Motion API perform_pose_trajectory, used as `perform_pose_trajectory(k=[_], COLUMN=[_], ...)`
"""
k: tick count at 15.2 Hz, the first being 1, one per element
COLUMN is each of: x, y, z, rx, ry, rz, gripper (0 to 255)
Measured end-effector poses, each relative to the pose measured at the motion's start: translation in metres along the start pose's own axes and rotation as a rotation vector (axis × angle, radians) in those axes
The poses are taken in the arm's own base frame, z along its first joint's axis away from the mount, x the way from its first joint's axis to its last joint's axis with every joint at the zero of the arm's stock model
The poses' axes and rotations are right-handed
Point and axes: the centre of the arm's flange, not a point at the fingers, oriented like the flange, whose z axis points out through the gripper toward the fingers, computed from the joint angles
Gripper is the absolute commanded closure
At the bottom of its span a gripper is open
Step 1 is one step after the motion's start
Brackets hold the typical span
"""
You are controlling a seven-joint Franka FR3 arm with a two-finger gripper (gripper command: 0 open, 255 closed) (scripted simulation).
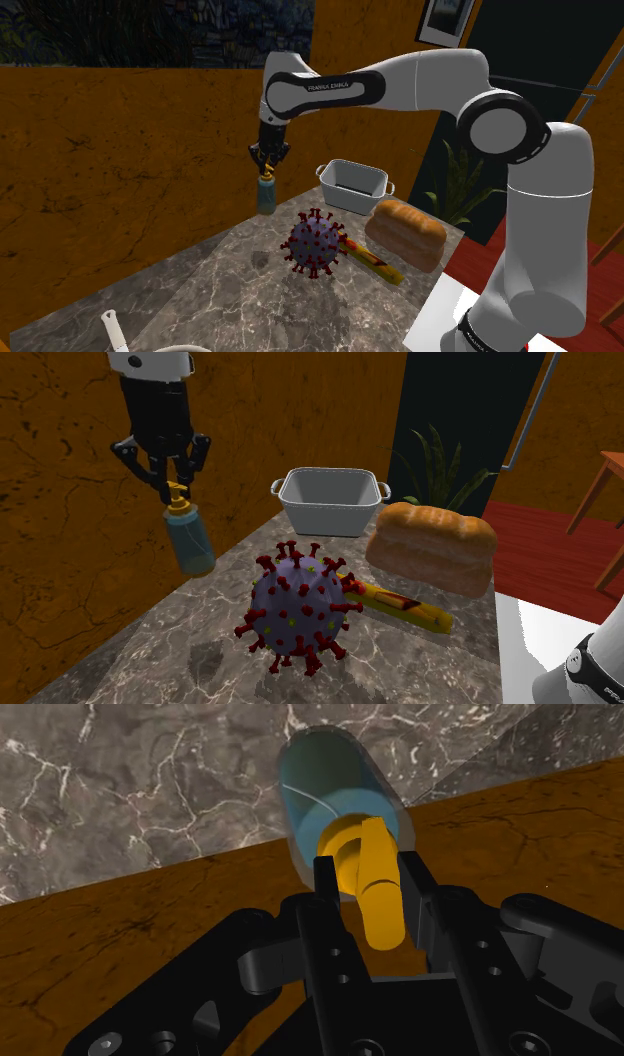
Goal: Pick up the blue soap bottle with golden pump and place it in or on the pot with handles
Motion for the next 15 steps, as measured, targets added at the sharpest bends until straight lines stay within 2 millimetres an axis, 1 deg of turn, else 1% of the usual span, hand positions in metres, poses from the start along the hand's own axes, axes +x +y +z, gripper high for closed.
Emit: perform_pose_trajectory(k=[15], x=[0.008], y=[-0.006], z=[-0.080], rx=[0.000], ry=[0.000], rz=[0.000], gripper=[255])
